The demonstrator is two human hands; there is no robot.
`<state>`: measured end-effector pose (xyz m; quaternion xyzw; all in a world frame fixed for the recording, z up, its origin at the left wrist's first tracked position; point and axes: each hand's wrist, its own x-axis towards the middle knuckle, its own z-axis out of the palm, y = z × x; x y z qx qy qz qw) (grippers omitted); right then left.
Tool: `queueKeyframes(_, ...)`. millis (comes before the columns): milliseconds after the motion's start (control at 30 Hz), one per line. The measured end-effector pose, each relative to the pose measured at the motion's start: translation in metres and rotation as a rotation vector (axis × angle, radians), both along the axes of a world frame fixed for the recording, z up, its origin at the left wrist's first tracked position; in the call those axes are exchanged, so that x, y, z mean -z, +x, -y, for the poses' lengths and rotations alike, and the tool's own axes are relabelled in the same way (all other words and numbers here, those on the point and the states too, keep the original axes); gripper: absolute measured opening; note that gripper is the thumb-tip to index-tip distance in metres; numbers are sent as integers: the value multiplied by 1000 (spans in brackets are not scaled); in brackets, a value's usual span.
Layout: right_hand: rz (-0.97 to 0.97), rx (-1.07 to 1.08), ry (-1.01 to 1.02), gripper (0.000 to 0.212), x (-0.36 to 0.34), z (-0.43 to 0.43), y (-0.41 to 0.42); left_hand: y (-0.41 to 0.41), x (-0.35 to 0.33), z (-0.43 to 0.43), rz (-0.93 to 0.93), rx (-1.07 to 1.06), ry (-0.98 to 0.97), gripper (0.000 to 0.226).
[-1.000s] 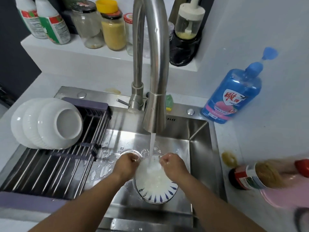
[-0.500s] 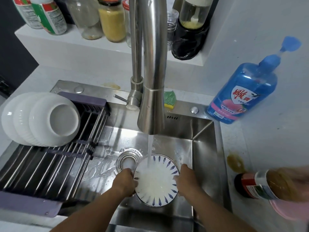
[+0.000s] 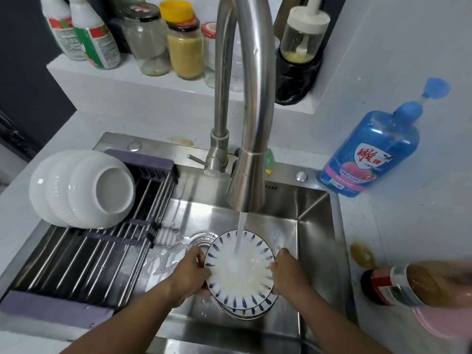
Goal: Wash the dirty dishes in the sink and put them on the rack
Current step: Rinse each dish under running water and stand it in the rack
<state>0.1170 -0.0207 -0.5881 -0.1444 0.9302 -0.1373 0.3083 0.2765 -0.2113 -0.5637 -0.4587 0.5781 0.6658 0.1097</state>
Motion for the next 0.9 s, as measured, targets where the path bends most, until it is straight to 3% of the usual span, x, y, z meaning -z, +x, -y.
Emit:
queueKeyframes(200, -163, -38, -88, 12, -30, 14, 6, 11, -34, -2, -86, -44, 256, 51)
queueKeyframes(367, -407, -339, -101, 50, -52, 47, 35, 16, -56, 1, -115, -120, 386, 58)
queueKeyframes(633, -115, -481, -228, 58, -90, 90, 73, 13, -88, 11, -228, -158, 434, 47)
queueKeyframes(767, -118, -649, -409, 51, -100, 83, 90, 13, -91, 19, -258, -208, 347, 31)
queueKeyframes(900, -206, -757, -450, 54, -94, 49, 91, 11, -91, 27, -228, -213, 262, 29)
